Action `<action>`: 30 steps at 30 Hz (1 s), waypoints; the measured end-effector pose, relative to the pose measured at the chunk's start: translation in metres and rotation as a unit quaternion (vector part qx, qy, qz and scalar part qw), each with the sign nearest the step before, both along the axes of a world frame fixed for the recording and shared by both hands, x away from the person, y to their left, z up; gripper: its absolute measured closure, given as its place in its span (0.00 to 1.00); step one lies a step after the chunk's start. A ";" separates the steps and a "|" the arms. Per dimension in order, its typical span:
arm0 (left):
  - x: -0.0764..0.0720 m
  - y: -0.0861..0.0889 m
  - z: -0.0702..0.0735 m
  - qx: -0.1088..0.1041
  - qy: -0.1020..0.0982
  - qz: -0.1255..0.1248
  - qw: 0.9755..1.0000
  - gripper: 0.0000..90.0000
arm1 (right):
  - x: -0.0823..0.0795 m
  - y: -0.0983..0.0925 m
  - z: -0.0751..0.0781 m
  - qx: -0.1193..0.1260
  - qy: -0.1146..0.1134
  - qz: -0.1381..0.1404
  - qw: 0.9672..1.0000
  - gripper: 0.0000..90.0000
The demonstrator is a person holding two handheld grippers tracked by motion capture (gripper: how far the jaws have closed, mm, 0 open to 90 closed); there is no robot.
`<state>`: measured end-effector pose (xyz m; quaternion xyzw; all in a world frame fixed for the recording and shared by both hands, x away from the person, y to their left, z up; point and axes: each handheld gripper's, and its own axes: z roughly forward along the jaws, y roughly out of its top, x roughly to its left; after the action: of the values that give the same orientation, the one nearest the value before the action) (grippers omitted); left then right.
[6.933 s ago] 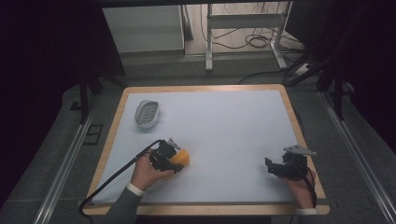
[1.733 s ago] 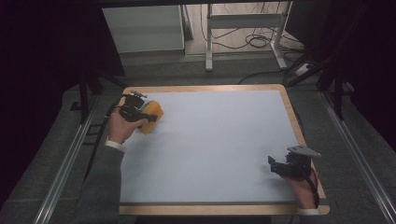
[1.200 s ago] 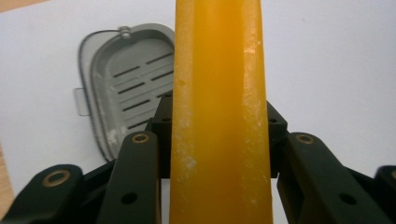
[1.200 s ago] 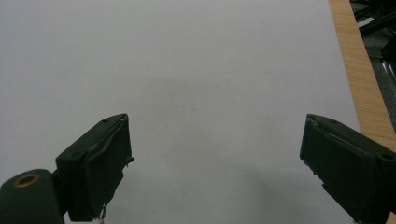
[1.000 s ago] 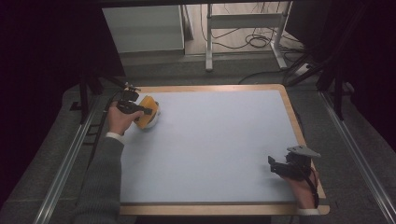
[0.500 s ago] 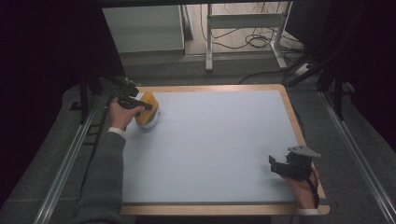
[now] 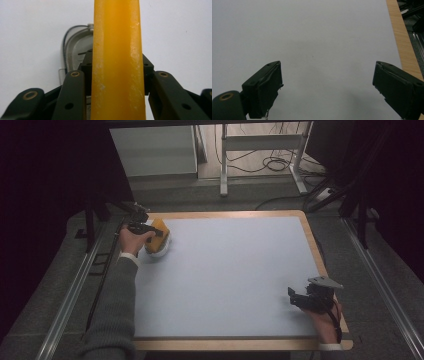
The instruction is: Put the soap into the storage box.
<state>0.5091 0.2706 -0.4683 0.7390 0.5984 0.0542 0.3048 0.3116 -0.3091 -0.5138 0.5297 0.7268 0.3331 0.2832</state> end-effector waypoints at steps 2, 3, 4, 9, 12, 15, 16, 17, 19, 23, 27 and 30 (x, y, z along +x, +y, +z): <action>0.001 -0.001 -0.001 0.001 0.000 0.002 1.000 0.67 | 0.000 0.000 0.000 0.000 0.000 0.000 1.000 0.10; 0.001 -0.001 -0.004 -0.002 0.000 0.007 1.000 0.67 | 0.000 0.000 0.000 0.000 0.000 0.000 1.000 0.10; 0.001 -0.001 -0.004 -0.002 0.000 0.007 1.000 0.67 | 0.000 0.000 0.000 0.000 0.000 0.000 1.000 0.10; 0.000 0.002 -0.005 -0.011 -0.014 0.017 1.000 0.64 | 0.000 -0.001 0.000 0.000 0.001 -0.001 1.000 0.10; -0.003 0.003 0.003 -0.011 -0.031 0.025 0.999 0.50 | 0.000 0.000 -0.001 0.000 0.003 -0.001 1.000 0.10; -0.009 0.003 0.014 -0.007 -0.045 0.022 0.999 0.41 | 0.000 0.000 -0.001 -0.001 0.003 0.000 1.000 0.10; -0.010 0.004 0.015 -0.002 -0.044 0.021 0.999 0.41 | 0.000 0.001 -0.001 -0.001 0.004 0.001 1.000 0.10; -0.012 0.004 0.016 0.003 -0.044 0.019 0.999 0.36 | 0.000 0.001 -0.001 -0.002 0.003 0.002 1.000 0.10; -0.015 0.006 0.015 0.007 -0.043 0.015 0.999 0.34 | 0.000 0.001 -0.001 -0.003 0.002 0.003 1.000 0.10; -0.023 0.015 0.013 0.004 -0.043 0.022 0.999 0.31 | -0.001 0.001 0.000 -0.002 0.002 0.002 1.000 0.10; -0.033 0.025 0.009 0.008 -0.045 0.028 0.999 0.28 | 0.000 0.002 -0.001 -0.002 0.004 0.003 1.000 0.10; -0.040 0.030 0.008 0.010 -0.049 0.021 0.999 0.28 | 0.000 0.003 -0.001 -0.002 0.004 0.004 1.000 0.10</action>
<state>0.4693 0.3009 -0.4602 0.7254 0.5977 0.1026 0.3255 0.3120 -0.3060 -0.5148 0.5273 0.7308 0.3308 0.2801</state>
